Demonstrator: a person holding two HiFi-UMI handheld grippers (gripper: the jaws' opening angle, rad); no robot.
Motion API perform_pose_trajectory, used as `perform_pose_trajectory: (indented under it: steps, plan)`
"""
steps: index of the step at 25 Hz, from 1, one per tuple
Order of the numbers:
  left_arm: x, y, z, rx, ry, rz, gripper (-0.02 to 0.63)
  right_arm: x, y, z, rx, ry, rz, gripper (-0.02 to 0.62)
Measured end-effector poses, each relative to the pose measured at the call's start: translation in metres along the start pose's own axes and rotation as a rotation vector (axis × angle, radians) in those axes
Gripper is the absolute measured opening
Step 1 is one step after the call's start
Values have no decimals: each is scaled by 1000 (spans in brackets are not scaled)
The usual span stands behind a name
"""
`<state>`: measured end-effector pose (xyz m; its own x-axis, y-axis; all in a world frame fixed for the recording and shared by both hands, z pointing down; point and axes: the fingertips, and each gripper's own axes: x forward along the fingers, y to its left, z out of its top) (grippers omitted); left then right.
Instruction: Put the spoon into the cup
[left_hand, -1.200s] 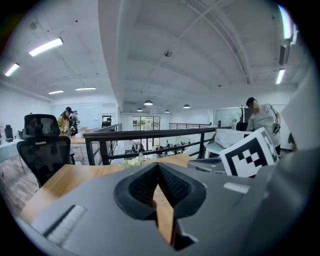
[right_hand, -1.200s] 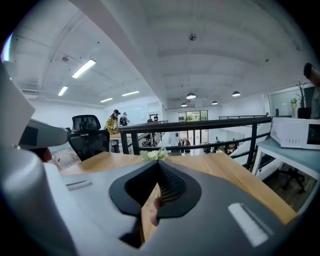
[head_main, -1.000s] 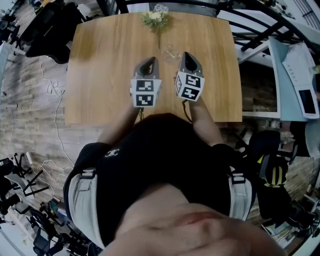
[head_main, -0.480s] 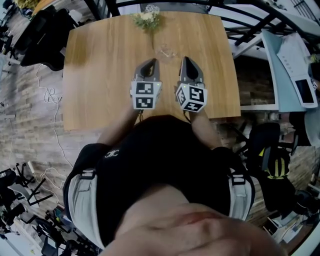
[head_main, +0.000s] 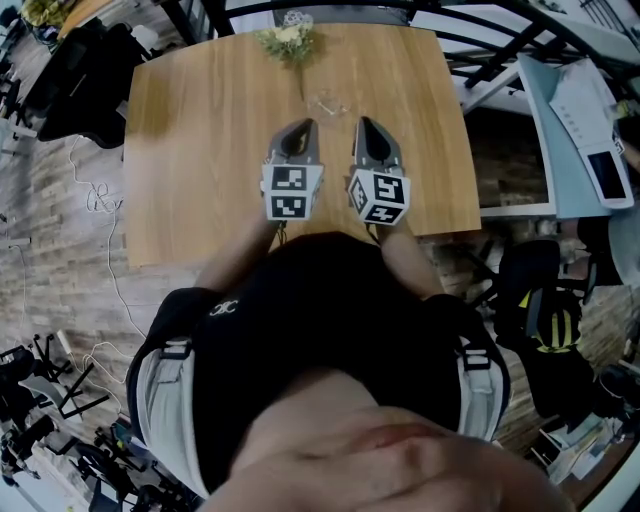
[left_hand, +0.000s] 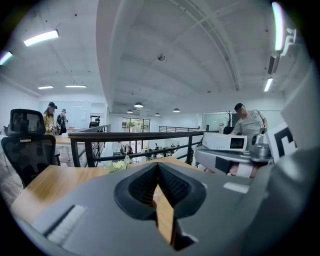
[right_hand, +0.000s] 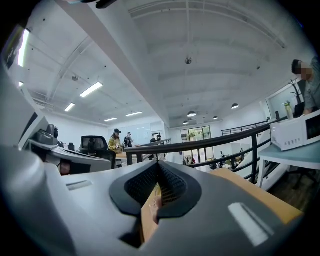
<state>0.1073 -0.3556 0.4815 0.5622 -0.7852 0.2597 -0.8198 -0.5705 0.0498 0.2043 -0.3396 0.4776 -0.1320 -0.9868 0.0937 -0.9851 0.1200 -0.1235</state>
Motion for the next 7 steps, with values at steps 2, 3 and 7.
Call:
perform_pose_trajectory:
  steps: [2, 3, 7]
  plan:
    - [0, 0, -1, 1, 2, -1, 12, 0, 1, -1, -1, 3, 2, -2]
    - [0, 0, -1, 0, 3, -2, 12, 0, 2, -2, -2, 4, 3, -2]
    - [0, 2, -2, 0, 6, -6, 12, 3, 4, -3, -2, 10, 5, -2]
